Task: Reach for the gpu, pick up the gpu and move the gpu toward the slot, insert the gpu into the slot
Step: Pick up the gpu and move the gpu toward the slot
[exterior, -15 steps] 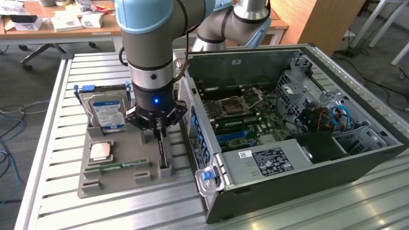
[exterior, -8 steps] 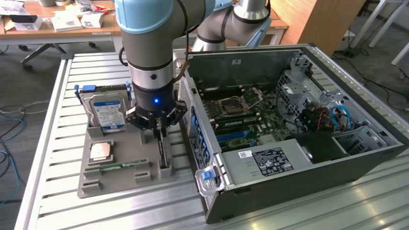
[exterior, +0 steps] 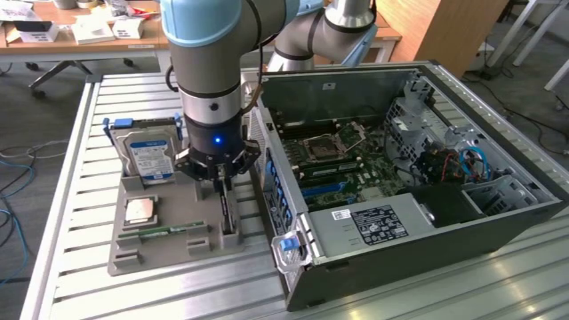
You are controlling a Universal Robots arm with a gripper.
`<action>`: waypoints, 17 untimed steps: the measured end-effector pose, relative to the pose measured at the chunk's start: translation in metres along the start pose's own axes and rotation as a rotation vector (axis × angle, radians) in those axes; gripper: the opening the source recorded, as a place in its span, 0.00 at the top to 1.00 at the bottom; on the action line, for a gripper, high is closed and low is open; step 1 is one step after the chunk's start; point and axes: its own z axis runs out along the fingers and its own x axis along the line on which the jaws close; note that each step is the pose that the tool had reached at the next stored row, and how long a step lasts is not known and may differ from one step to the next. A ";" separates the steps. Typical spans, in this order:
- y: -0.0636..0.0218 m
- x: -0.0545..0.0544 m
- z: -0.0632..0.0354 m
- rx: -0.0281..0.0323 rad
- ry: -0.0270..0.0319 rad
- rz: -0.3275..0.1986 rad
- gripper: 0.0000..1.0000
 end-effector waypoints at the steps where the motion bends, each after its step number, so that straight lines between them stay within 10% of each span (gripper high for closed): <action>1: 0.0000 0.000 0.0000 0.0014 0.0000 0.000 0.74; 17: 0.0000 -0.001 -0.0015 0.0138 -0.0001 0.000 0.74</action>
